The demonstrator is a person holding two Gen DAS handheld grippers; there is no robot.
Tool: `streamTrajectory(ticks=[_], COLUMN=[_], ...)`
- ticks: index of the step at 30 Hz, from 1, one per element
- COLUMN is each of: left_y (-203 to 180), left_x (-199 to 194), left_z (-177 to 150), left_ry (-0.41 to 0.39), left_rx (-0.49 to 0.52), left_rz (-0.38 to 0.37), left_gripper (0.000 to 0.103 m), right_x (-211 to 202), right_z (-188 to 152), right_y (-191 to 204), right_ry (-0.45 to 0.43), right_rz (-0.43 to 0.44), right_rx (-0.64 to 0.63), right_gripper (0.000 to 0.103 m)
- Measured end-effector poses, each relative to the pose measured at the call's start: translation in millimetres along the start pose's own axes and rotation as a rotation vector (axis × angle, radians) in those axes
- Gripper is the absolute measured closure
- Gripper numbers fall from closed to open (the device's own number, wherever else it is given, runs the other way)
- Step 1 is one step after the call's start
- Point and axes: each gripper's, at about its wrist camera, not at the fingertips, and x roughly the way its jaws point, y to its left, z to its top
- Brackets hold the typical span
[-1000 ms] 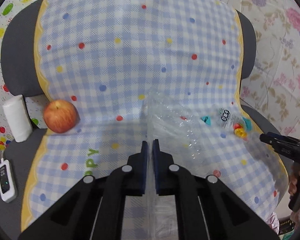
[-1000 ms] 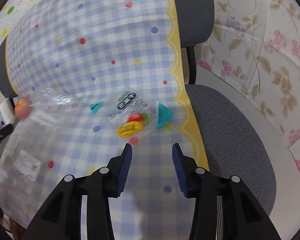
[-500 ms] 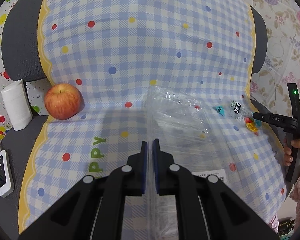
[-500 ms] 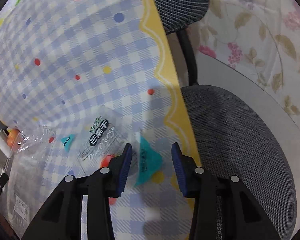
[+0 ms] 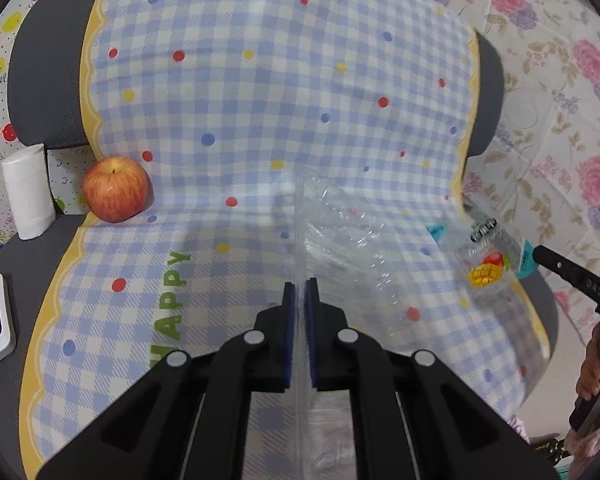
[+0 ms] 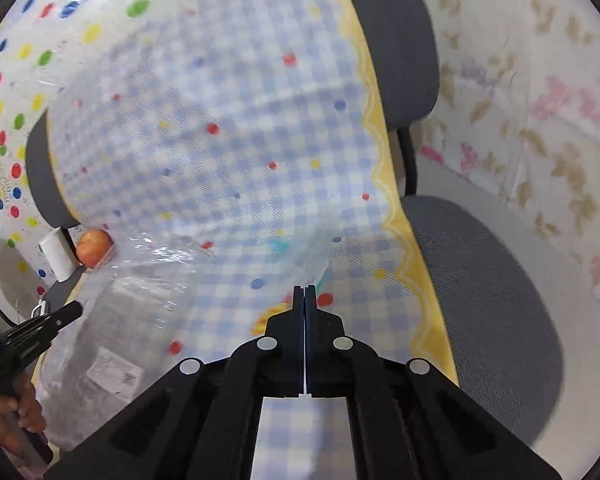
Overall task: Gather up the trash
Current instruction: 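Grasp the teal plastic piece with the right tool while the left tool holds the tray, then carry tray and teal piece to the pink bin and open both tools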
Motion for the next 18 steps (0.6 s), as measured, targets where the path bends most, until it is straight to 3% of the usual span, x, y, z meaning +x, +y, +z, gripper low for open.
streamTrajectory(ticks=[7, 12, 18], left_y=[-26.8, -55.0, -99.1], left_x=[-38.4, -65.7, -91.7], left_z=[-3.1, -14.4, -47.4], left_ry=[-0.077, -0.132, -0.17], left_rx=[0.059, 0.131, 0.234], left_rz=[-0.023, -0.005, -0.054], left_gripper=[0.1, 0.1, 0.099], right_x=[-67.4, -98.4, -135.9], right_z=[-21.7, -44.9, -82.0], right_y=[22.6, 32.5, 26.9], right_ry=[-0.099, -0.106, -0.09], right_rz=[-0.103, -0.137, -0.153], right_rx=[-0.077, -0.127, -0.128], right_gripper=[0.103, 0.103, 0.103])
